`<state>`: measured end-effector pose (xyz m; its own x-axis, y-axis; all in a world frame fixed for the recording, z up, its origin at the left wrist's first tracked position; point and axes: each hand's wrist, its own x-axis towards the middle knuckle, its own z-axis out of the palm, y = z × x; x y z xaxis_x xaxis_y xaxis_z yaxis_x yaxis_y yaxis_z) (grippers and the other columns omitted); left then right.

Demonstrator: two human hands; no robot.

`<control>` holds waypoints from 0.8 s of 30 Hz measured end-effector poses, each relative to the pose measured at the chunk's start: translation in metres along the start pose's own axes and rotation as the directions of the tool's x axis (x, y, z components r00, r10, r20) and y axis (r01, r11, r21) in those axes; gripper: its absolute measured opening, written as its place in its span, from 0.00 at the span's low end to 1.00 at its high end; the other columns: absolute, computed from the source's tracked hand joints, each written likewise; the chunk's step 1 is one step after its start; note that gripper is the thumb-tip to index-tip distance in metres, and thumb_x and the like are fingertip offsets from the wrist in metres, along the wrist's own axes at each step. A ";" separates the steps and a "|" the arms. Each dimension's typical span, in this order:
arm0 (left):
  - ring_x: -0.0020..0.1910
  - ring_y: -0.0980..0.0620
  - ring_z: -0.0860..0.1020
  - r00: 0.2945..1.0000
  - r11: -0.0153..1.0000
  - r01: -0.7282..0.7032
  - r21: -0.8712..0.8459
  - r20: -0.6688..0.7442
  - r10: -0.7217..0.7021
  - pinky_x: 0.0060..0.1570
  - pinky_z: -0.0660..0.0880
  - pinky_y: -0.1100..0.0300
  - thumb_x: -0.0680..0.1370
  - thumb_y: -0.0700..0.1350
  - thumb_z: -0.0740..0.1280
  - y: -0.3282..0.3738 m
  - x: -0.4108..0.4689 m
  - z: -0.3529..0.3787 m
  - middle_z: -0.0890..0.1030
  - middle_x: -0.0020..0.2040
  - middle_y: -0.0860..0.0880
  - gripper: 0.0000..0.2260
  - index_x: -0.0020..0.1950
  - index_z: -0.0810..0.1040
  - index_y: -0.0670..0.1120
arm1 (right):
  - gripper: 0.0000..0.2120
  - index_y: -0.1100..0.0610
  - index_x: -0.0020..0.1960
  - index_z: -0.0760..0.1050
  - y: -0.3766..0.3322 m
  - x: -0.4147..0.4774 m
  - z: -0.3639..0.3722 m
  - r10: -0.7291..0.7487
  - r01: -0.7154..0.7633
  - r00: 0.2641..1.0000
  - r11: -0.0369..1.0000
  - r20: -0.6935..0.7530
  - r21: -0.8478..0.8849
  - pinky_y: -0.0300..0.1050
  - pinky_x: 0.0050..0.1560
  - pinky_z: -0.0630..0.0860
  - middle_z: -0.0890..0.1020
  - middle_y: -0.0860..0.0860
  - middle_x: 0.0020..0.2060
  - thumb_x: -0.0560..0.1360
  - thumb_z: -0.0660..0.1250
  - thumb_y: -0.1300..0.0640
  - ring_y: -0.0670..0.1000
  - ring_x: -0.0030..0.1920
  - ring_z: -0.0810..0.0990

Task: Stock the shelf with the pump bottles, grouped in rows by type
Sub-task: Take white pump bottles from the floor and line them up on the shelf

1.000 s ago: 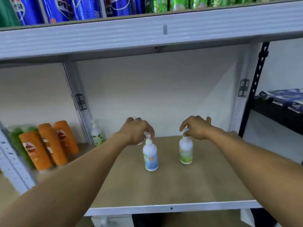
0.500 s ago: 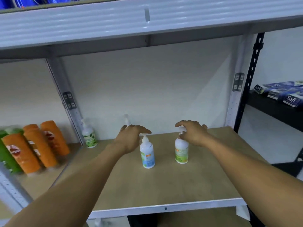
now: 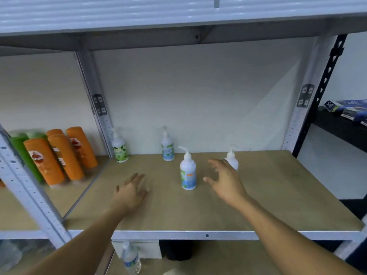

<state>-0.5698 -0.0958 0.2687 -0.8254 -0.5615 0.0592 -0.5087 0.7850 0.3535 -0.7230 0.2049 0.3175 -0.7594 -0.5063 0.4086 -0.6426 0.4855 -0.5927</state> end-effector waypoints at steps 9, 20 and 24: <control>0.81 0.47 0.51 0.994 0.988 0.104 0.113 0.029 -0.108 0.76 0.46 0.33 0.78 0.72 0.50 -0.064 0.014 -0.012 0.51 0.83 0.51 0.33 0.81 0.56 0.59 | 0.39 0.60 0.76 0.62 -0.004 0.007 0.065 0.242 -0.246 0.961 0.969 0.131 0.018 0.46 0.63 0.68 0.70 0.57 0.71 0.73 0.76 0.51 0.57 0.69 0.71; 0.82 0.50 0.46 0.992 0.981 0.126 0.149 -0.004 -0.127 0.75 0.42 0.32 0.78 0.73 0.43 -0.077 0.024 0.004 0.49 0.83 0.56 0.34 0.81 0.53 0.61 | 0.25 0.55 0.60 0.74 -0.008 0.038 0.132 0.257 -0.221 0.963 0.927 -0.083 0.302 0.26 0.40 0.68 0.79 0.45 0.48 0.67 0.81 0.56 0.47 0.47 0.78; 0.82 0.50 0.45 0.993 0.983 0.119 0.143 -0.019 -0.117 0.75 0.41 0.32 0.77 0.73 0.43 -0.080 0.027 0.007 0.49 0.83 0.56 0.34 0.81 0.53 0.61 | 0.24 0.54 0.60 0.74 -0.006 0.073 0.145 0.245 -0.200 0.965 0.919 -0.094 0.338 0.24 0.41 0.68 0.79 0.44 0.49 0.68 0.80 0.56 0.45 0.48 0.79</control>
<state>-0.5529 -0.1718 0.2352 -0.7551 -0.6547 0.0352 -0.6330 0.7419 0.2210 -0.7599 0.0611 0.2502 -0.8997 -0.3029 0.3143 -0.4043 0.3069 -0.8616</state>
